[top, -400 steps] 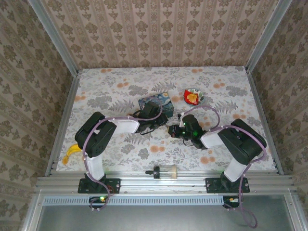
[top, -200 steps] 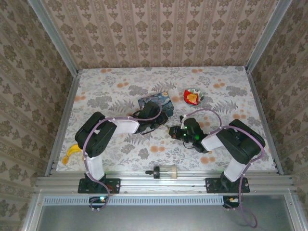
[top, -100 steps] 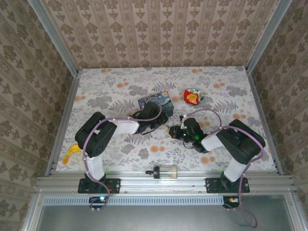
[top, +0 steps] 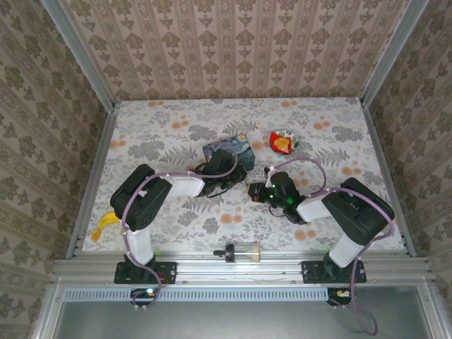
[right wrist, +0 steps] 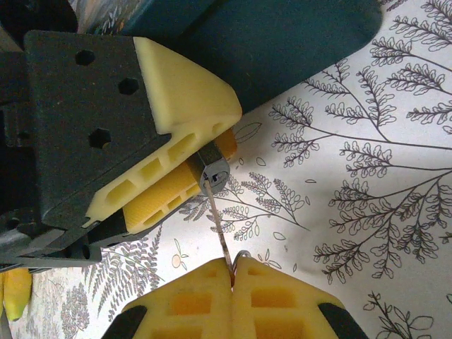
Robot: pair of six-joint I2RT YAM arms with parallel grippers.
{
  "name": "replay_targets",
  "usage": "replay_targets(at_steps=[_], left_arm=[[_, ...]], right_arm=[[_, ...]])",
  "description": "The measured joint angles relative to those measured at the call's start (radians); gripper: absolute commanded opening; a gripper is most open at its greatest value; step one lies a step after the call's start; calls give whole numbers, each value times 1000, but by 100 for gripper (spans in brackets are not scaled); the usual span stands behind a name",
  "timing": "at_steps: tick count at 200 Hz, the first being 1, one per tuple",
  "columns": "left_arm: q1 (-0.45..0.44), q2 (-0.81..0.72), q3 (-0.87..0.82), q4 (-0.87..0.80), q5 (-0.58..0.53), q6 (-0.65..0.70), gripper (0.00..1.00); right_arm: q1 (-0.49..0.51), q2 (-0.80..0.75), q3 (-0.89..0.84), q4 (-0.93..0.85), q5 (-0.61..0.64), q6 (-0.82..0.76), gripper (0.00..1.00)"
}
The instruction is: Unlock the padlock with the key
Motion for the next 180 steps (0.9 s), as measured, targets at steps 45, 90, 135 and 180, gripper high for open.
replay_targets(at_steps=[45, 90, 135, 180], left_arm=[[0, 2, 0, 6, -3, 0, 7], [0, 2, 0, 7, -2, 0, 7], [0, 4, 0, 11, -3, 0, 7], [0, 5, 0, 15, -4, 0, 7]], right_arm=[[0, 19, 12, -3, 0, 1, 0], [0, 43, 29, -3, -1, 5, 0], [0, 51, 34, -3, -3, 8, 0], [0, 53, 37, -4, -4, 8, 0]])
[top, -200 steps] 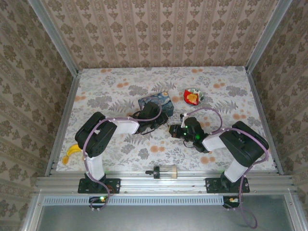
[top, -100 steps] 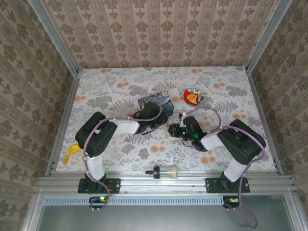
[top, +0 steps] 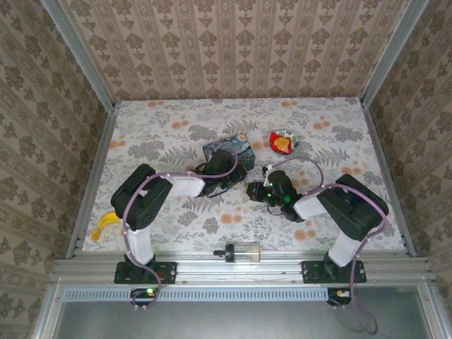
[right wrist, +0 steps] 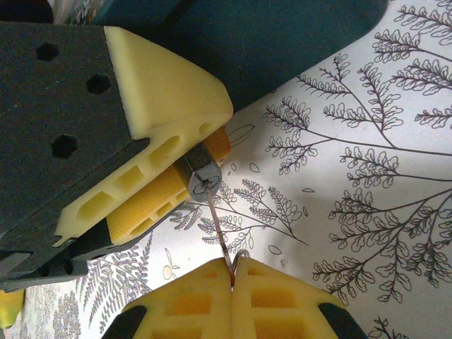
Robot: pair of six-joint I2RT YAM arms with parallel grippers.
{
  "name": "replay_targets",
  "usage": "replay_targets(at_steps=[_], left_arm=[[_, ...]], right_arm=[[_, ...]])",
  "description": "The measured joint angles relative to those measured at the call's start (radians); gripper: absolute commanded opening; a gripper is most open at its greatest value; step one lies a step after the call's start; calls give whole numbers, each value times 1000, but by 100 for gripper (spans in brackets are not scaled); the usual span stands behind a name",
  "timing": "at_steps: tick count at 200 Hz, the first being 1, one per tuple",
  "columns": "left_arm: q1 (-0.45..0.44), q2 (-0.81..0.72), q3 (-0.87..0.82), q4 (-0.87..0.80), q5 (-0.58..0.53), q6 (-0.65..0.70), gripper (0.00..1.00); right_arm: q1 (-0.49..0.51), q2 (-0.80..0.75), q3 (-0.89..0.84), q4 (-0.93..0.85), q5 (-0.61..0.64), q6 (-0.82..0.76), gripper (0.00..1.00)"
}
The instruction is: Unlock the padlock with the key
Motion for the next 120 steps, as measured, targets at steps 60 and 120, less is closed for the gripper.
replay_targets(at_steps=[60, 120], left_arm=[[0, 2, 0, 3, -5, 0, 7], [1, 5, 0, 9, -11, 0, 7]], right_arm=[[-2, 0, 11, -14, -1, 4, 0], [-23, 18, 23, -8, -42, 39, 0]])
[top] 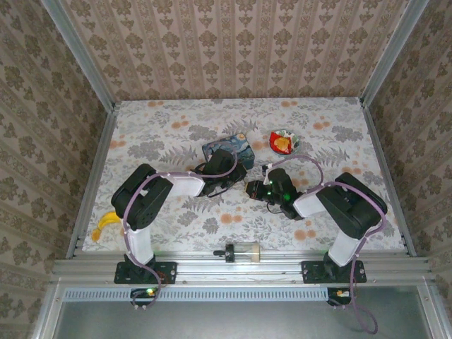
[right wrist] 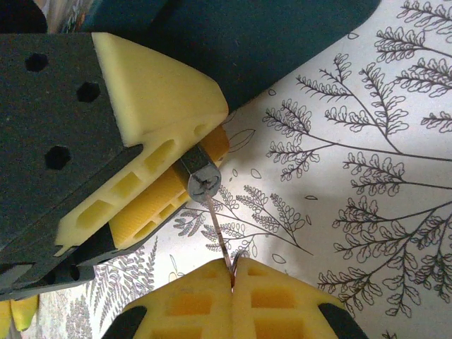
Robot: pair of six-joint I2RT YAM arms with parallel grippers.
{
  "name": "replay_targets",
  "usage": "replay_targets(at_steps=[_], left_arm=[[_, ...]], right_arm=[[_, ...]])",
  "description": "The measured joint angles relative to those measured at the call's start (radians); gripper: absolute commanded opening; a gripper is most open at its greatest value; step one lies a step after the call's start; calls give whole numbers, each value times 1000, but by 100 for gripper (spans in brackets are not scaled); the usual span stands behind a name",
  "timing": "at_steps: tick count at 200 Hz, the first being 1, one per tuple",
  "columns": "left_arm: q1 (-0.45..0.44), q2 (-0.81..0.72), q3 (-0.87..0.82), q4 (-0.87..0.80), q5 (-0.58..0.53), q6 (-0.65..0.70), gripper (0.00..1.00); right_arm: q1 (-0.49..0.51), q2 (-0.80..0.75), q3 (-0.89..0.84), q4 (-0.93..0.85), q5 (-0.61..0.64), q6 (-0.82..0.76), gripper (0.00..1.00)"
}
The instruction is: Unlock the padlock with the key
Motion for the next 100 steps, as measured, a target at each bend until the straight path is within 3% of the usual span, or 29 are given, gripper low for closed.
replay_targets(at_steps=[100], left_arm=[[1, 5, 1, 14, -3, -8, 6]], right_arm=[[-28, 8, 0, 26, -50, 21, 0]])
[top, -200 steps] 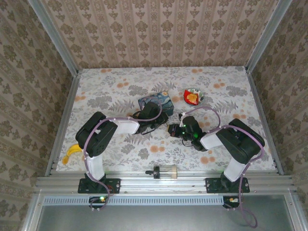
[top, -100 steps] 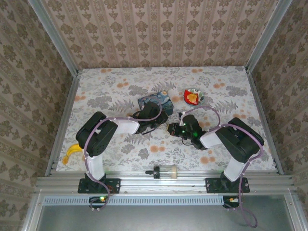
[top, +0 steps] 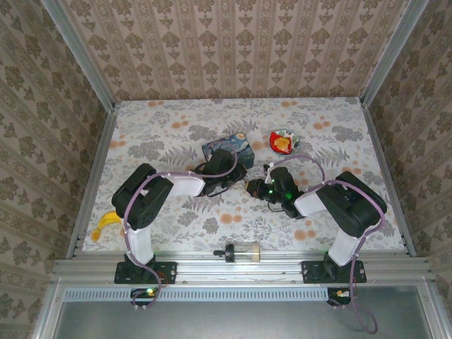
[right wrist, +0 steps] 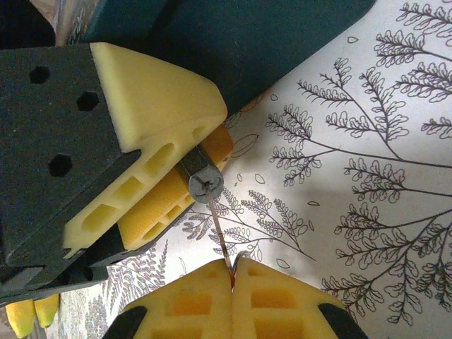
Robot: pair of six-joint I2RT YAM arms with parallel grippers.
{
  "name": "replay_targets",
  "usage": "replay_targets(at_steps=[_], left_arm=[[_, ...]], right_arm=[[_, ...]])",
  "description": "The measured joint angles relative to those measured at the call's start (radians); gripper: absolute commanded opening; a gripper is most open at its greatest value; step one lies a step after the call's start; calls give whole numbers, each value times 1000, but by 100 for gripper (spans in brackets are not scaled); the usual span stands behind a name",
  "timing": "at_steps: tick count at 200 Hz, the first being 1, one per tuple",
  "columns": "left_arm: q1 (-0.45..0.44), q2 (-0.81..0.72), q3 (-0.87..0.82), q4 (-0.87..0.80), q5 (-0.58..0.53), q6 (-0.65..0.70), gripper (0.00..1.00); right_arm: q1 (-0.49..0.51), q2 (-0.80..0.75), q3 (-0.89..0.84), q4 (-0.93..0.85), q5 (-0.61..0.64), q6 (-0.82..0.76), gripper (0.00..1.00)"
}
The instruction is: Unlock the padlock with the key
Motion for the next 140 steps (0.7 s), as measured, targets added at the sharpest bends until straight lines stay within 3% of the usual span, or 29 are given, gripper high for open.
replay_targets(at_steps=[140], left_arm=[[0, 7, 7, 7, 11, -3, 5]], right_arm=[[-11, -51, 40, -143, -21, -121, 0]])
